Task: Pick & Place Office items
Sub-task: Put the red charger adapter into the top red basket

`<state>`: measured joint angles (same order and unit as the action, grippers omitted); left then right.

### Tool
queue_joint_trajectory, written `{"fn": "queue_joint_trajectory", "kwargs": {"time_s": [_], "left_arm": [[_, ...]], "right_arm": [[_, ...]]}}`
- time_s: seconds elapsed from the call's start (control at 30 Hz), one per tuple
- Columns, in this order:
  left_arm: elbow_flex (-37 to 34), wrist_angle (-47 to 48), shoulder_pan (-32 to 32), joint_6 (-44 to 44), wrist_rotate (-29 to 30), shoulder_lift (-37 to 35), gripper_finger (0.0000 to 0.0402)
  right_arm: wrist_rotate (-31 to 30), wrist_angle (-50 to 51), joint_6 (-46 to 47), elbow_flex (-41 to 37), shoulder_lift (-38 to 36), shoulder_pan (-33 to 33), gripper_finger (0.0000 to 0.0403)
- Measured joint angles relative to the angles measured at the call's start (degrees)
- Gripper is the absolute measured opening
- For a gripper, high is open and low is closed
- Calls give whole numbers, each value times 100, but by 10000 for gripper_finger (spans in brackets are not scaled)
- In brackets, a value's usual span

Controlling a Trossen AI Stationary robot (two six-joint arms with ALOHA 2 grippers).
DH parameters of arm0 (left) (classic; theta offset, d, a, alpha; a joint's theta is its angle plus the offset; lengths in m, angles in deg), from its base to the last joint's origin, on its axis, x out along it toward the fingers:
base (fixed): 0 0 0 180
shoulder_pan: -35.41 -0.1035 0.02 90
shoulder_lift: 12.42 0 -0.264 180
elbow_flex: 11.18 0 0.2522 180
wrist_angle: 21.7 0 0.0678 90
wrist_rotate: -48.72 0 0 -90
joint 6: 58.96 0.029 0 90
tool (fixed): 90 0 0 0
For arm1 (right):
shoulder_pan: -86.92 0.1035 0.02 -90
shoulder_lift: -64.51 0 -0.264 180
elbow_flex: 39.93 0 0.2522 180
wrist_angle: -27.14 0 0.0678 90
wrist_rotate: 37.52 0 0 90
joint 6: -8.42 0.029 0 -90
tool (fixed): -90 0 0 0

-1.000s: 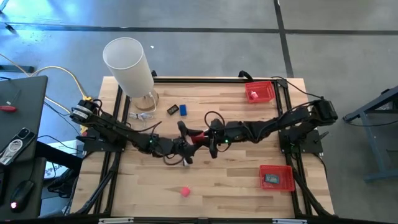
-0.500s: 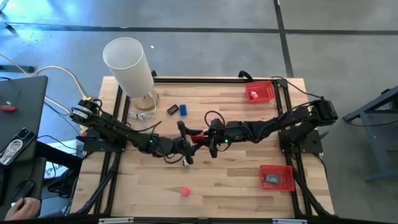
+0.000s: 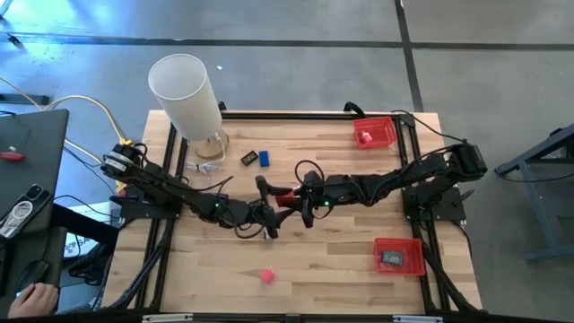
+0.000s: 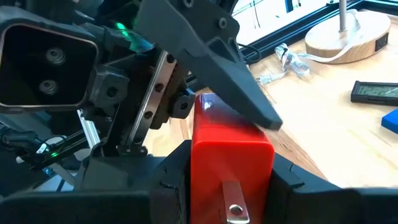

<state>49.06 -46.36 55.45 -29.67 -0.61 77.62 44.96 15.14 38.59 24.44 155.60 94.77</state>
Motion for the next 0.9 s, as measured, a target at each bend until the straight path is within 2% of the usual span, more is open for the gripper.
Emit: {"fn": "queue_joint_trajectory", "kwargs": {"time_s": [0.13, 0.23, 0.37, 0.53, 0.7, 0.9], "left_arm": [[0, 5, 53, 50, 4, 0, 361], [0, -14, 116, -174, 2, 0, 380], [0, -32, 265, -462, 26, -2, 385], [0, -179, 528, -322, 58, -7, 385], [2, -287, 747, -314, 587, -8, 385], [2, -290, 937, -317, 1165, -7, 385]], "right_arm": [[-2, -4, -4, 0, 0, -1, 111], [-5, -4, -146, 0, 0, 0, 111], [-34, 5, -365, 0, -4, 3, 111], [-107, 199, -413, -2, -31, 5, 111], [-271, 295, -479, -4, -33, 108, 111], [-854, 863, -501, 4, -287, 284, 111]]}}
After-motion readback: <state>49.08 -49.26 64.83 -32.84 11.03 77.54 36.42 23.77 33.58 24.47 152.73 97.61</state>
